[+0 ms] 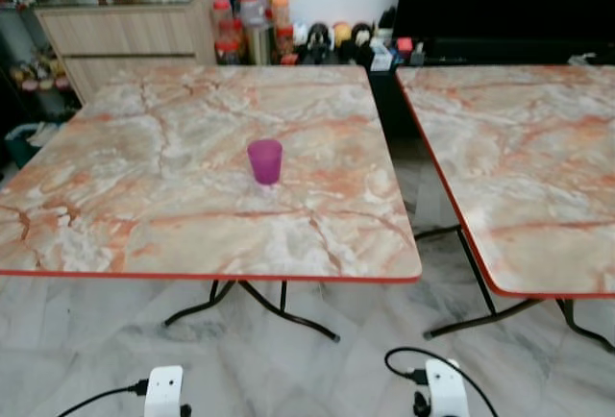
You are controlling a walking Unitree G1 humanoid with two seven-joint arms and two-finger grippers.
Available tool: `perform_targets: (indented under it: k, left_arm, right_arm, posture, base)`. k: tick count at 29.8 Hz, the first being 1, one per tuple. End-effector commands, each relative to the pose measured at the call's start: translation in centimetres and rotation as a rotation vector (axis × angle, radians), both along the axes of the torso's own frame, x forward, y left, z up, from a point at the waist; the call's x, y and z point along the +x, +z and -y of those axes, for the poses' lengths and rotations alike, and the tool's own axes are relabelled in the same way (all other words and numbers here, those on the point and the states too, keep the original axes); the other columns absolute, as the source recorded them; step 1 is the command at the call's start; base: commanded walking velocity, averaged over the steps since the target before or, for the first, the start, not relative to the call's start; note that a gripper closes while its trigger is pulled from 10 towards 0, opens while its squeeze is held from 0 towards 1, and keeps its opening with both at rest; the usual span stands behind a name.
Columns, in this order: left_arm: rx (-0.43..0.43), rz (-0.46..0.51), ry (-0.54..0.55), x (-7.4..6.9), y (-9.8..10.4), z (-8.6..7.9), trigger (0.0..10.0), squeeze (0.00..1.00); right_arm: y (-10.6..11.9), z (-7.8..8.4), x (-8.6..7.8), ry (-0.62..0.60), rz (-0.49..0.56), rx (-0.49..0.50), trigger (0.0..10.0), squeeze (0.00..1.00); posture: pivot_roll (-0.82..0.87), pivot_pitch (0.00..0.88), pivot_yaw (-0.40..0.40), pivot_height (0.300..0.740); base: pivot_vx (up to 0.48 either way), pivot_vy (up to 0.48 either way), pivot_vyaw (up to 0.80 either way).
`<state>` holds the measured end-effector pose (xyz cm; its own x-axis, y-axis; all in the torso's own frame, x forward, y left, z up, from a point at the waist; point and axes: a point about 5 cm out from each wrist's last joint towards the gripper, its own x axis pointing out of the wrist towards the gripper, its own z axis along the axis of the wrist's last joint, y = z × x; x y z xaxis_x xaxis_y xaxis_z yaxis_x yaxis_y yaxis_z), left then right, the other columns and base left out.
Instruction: Setting the table
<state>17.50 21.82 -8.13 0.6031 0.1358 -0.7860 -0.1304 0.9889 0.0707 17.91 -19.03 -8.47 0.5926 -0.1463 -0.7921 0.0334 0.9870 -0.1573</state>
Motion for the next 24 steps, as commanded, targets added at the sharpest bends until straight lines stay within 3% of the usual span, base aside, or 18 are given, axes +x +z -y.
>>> perform_targets:
  k: [1,14,24]
  left_arm:
    - [0.012,0.004,0.006,0.15,0.12,-0.24,10.0,0.0]
    - [0.013,0.003,0.009,0.2,0.14,-0.26,10.0,0.0]
    - [0.037,0.005,0.019,0.2,0.23,-0.61,10.0,0.0]
  right_arm:
    - [0.02,0.07,0.01,0.006,-0.001,-0.016,10.0,0.0]
    - [-0.01,-0.01,0.01,-0.01,-0.004,0.006,10.0,0.0]
    - [-0.05,-0.19,0.0,-0.001,-0.009,0.011,10.0,0.0]
  posture:
    - [0.03,0.0,-0.004,0.74]
    - [0.04,0.0,-0.01,0.74]
    - [0.04,0.0,-0.011,0.74]
  base:
    - [0.33,0.0,0.0]
    - [0.339,0.0,0.0]
    - [0.0,0.0,0.0]
